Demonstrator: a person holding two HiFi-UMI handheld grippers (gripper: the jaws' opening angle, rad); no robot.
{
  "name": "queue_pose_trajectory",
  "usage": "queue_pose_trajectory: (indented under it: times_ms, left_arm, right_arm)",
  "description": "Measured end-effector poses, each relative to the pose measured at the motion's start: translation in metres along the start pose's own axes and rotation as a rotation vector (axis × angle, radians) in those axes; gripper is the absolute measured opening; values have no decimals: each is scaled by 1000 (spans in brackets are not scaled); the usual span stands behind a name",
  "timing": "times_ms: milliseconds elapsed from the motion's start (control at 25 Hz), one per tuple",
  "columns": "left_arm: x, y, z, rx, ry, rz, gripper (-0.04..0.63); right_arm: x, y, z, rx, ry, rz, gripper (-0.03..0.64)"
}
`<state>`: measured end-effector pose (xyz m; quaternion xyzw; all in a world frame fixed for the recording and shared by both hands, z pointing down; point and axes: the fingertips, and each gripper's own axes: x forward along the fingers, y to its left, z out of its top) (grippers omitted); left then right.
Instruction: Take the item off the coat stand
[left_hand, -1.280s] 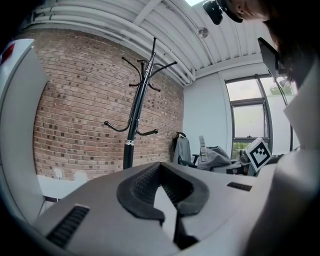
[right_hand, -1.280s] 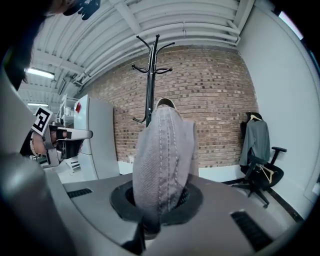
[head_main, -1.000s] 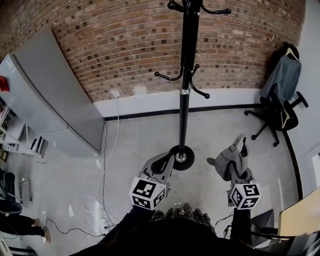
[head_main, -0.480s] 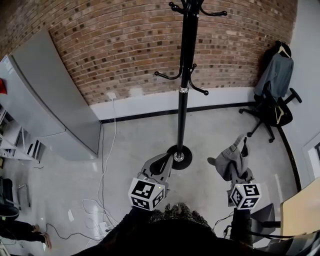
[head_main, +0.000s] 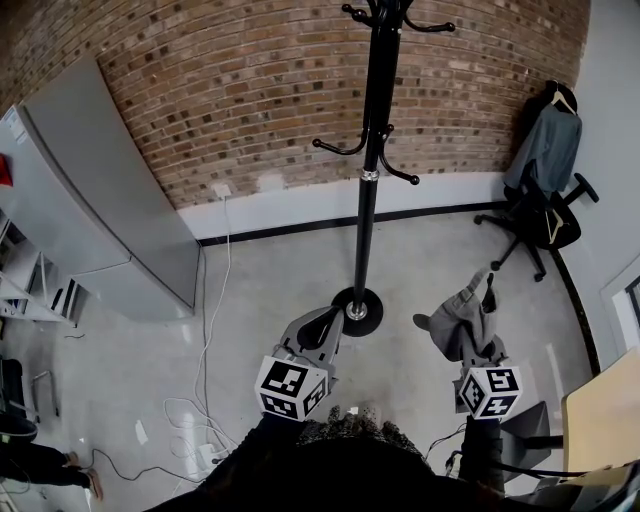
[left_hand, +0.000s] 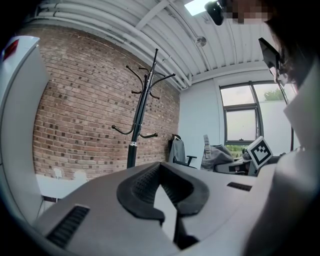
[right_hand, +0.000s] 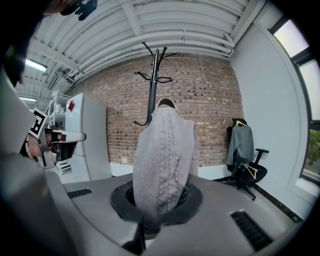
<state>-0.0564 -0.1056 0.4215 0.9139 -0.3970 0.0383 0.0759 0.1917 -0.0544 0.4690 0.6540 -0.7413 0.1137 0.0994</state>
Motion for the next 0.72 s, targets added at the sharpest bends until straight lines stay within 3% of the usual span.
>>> queue_pose_trajectory:
  times_ms: [720]
  left_arm:
    - [0, -3, 3, 0, -8, -18, 8]
  right_arm:
    - [-8, 4, 9, -30, 3, -9, 17]
